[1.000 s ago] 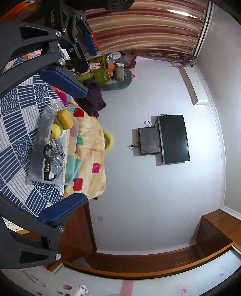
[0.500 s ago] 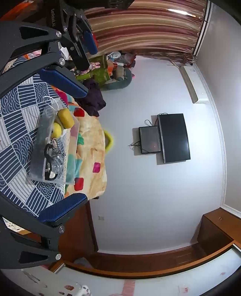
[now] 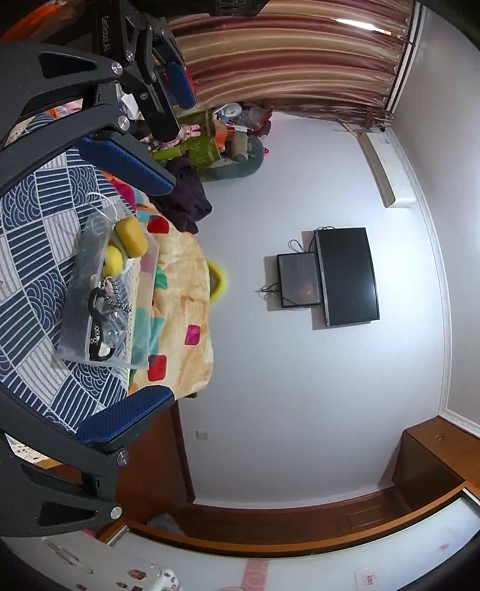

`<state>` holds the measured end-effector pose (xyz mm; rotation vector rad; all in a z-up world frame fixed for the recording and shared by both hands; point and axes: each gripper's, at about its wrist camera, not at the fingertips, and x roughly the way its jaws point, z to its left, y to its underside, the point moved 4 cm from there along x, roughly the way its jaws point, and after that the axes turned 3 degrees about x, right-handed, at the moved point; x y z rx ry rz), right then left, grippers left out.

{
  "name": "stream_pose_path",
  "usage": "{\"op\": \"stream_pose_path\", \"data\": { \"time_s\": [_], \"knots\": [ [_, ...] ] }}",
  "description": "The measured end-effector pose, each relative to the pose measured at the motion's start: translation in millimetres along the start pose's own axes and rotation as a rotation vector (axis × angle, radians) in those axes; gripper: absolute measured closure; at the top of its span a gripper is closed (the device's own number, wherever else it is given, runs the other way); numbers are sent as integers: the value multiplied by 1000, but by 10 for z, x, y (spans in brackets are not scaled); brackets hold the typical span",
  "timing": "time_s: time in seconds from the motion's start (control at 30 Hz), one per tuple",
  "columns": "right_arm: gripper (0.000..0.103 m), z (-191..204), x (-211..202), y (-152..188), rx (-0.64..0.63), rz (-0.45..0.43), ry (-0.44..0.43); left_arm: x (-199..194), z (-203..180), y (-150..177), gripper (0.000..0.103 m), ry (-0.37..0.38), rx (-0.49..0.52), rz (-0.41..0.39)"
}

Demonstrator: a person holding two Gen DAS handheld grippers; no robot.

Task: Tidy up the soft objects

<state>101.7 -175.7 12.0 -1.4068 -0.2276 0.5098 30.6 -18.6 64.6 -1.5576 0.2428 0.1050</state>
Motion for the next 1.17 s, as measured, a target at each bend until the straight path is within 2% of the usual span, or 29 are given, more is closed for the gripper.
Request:
{"op": "stream_pose_path", "data": {
  "time_s": [0.53,1.17],
  "knots": [
    [0,0,16,-2,0,2,0,17,-39,12,0,26,-7,16],
    [0,-11,31,29,2,16,4,37,-56,48,0,14,-4,20]
  ]
}}
